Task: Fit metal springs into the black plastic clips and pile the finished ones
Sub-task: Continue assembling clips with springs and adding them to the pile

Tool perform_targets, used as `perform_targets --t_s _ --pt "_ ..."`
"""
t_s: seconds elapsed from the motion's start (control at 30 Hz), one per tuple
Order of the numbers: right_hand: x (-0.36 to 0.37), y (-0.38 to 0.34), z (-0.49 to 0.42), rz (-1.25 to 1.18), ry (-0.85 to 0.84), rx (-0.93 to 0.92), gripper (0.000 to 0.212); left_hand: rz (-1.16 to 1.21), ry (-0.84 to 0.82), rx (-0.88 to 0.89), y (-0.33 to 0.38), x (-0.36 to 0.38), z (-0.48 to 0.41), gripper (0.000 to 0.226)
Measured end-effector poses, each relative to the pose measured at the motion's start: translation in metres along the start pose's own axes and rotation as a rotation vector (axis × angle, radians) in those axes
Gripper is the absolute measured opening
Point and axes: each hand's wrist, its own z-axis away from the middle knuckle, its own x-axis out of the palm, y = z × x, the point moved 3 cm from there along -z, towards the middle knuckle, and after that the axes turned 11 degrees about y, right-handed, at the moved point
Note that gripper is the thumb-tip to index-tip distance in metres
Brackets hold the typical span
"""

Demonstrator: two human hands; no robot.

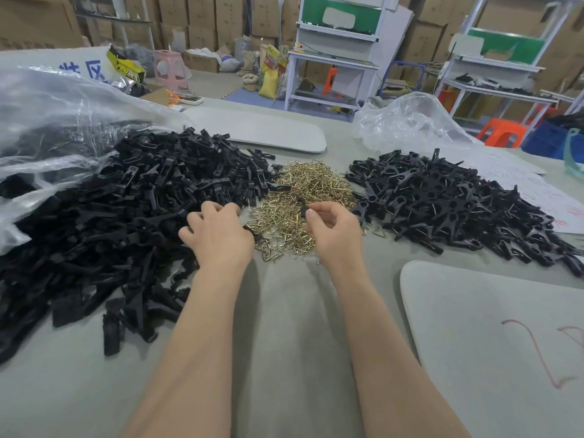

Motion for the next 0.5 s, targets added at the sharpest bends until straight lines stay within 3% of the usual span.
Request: perform_targets --t_s 0.13,0.3,0.5 --pt "0.0011 -0.0017 0.0007 -0.018 -0.010 -0.007 0.011 -0.064 -0.104 0.042 0.0050 0.0074 0.0035 0.033" --pt "0.0006 -0.0006 0.0009 -0.042 -0.014 0.000 0.016 0.010 0.067 0.019 0.0024 0.0040 -0.0025 0.020" --pt "0.0038 0.0018 -0.0007 -0.106 -0.032 0.037 0.024 -0.017 -0.027 0.037 0.0028 0.0112 0.0009 0.026"
